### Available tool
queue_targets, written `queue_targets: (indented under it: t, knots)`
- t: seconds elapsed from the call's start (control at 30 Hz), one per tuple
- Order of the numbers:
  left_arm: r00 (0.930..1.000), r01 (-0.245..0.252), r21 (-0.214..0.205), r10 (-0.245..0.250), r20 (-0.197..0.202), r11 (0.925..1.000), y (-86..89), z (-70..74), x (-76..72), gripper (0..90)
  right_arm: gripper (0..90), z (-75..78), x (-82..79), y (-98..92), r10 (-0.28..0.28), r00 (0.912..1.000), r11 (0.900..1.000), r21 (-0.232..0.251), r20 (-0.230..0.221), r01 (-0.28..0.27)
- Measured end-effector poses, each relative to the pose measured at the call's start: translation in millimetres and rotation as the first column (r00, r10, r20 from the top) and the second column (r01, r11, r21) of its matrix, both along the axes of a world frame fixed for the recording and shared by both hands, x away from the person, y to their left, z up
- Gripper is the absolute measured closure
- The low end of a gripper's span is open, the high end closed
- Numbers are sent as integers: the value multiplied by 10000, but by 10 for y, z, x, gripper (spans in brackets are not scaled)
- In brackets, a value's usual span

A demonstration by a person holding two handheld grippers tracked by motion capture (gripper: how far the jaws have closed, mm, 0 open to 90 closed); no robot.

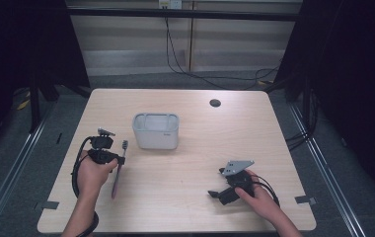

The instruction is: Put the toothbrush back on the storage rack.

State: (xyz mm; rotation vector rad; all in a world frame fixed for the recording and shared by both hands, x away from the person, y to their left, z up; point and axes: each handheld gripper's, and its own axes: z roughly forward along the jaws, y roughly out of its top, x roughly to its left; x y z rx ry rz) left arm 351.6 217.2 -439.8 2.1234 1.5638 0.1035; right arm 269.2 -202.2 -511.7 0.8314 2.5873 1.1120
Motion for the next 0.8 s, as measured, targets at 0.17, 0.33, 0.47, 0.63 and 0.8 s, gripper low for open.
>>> queue_targets:
  t: [0.17,0.33,0.47,0.63,0.8]
  knots:
    - [9996,-151,-238,157,247,9996,10,53,-6,803,79,0,0,0,-1,10000,10000,0,-2,1]
    - [9987,-200,-522,224,466,9984,26,122,-12,804,79,0,0,0,-2,10000,10000,1,-5,2]
    - [9978,-160,-643,201,639,9978,40,162,-16,804,79,0,0,0,-3,10000,10000,0,-6,3]
    - [9965,-236,-853,302,777,9961,53,188,-17,804,79,0,0,0,-3,10000,10000,0,-6,3]
    - [9949,-209,-1024,308,961,9945,63,248,-20,804,78,0,0,0,-2,10000,10000,0,-5,2]
